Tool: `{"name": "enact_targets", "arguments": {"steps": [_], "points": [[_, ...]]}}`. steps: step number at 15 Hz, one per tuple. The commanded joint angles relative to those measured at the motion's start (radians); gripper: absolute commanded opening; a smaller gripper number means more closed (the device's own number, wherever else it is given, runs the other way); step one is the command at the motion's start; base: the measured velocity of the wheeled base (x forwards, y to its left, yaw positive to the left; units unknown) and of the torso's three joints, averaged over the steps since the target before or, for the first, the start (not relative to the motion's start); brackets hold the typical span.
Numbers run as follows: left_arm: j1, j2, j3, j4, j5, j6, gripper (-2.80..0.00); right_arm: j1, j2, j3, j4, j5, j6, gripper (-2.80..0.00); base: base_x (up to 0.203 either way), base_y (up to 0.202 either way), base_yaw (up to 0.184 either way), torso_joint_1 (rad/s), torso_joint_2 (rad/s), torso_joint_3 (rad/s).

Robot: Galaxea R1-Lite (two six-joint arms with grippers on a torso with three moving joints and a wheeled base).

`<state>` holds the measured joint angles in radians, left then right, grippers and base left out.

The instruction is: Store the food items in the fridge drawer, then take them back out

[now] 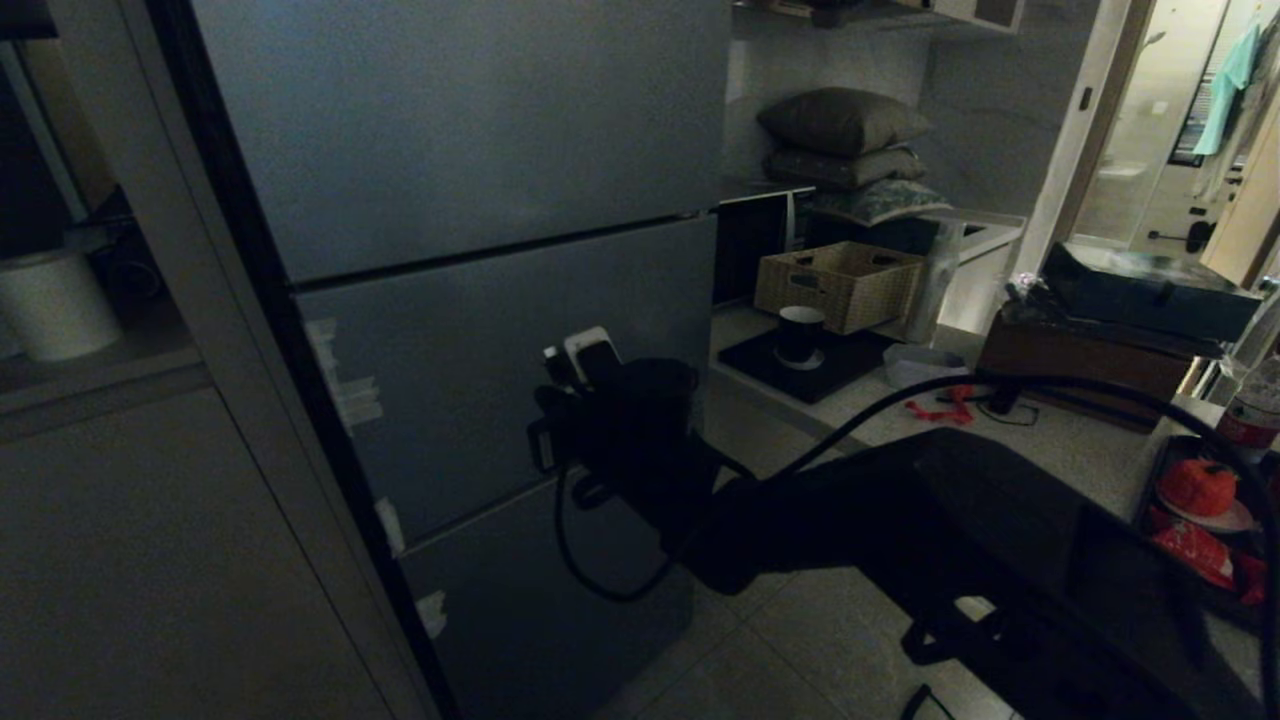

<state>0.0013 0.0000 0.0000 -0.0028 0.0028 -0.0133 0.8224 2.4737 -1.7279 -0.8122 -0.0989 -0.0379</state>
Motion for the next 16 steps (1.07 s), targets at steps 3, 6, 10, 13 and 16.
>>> {"name": "enact_targets", "arguments": {"steps": [3,6,10,13,16], "points": [[0.000,0.002,0.000,0.000,0.000,0.000,-2.80,0.027,-0.501,0.411,0.006,-0.024,-0.001,-2.80,0.000,0.000,0.000,0.000,0.00,0.000],[0.000,0.002,0.000,0.000,0.000,0.000,-2.80,-0.055,-0.917,0.719,0.012,-0.090,-0.001,-2.80,0.000,0.000,0.000,0.000,0.00,0.000],[0.000,0.000,0.000,0.000,0.000,0.000,-2.80,-0.517,-1.458,1.094,0.080,-0.180,0.001,-2.80,0.000,0.000,0.000,0.000,0.00,0.000],[0.000,0.001,0.000,0.000,0.000,0.000,-2.80,-0.724,-1.788,1.447,0.280,-0.186,-0.013,-2.80,0.000,0.000,0.000,0.000,0.00,0.000],[0.000,0.001,0.000,0.000,0.000,0.000,-2.80,-0.773,-2.113,1.612,0.561,-0.050,-0.018,-2.80,0.000,0.000,0.000,0.000,0.00,0.000]]}}
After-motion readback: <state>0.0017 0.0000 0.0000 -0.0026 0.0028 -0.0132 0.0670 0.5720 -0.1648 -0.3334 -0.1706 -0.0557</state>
